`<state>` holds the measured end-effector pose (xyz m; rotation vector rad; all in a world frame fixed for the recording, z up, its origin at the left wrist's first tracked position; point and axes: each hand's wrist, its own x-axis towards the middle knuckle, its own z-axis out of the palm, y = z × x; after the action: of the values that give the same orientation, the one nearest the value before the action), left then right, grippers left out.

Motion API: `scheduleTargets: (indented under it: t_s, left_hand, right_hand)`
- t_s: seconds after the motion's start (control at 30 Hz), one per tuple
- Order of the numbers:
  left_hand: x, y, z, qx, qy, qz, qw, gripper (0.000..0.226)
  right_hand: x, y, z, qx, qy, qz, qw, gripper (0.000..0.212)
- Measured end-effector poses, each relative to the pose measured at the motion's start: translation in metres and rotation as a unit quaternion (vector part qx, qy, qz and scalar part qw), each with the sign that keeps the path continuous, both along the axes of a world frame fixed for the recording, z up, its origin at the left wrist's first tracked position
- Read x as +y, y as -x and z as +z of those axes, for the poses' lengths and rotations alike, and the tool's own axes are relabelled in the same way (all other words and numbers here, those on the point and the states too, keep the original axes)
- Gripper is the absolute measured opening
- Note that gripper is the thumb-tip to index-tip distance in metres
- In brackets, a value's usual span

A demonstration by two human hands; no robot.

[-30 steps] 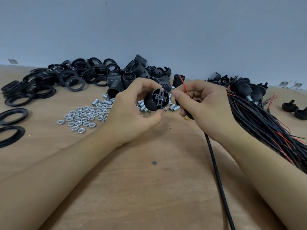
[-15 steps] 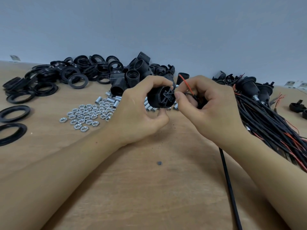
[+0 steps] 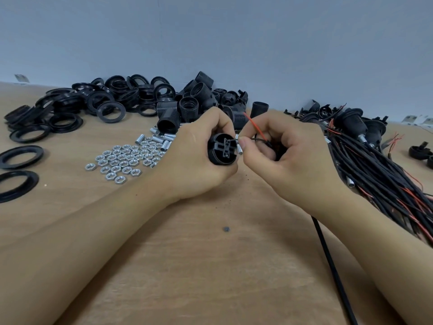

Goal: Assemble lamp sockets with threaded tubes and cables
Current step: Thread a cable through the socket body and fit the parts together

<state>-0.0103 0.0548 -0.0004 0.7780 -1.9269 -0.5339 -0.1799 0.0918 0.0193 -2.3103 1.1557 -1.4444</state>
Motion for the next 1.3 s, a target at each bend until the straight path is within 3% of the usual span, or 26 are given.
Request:
scheduleTargets:
  t_s: [0.27,0.5,0.73,1.07,1.3]
  left_hand:
    - [-0.0032,-0.0021,-0.0018,-0.044,0.049,0.035,0.997,0.033]
    - [-0.0017,-0.0009,-0.0011,-0.048,0.048,0.014,0.998,0.028]
    - [-0.0008,-0.0032,0.0,-0.042,0.027,-0.008,0.999,0.029]
    - [-0.004,-0.0035,0.0,-0.025,0.001,-0.025,0.999,0.031]
    - [-0.0032,-0.0052,-0.0004,-0.063,0.01,-0.03,0.998,0.026]
  right_hand:
    - [0.0029,-0.0051,0.0019,0.097,0.077,-0.026,0.992,0.005]
    - [0.0041,-0.0052,0.0034,0.071,0.076,-0.027,0.994,0.01]
    - [0.0025,-0.0007,-0.001,0.045,-0.011,0.015,0.999,0.004]
    - [0.0034,-0.0013,-0.0016,0.038,-0.039,0.026,0.998,0.007]
    - [0.0024,-0.0024,-0.0023,0.083,-0.025,0.002,0.996,0.006]
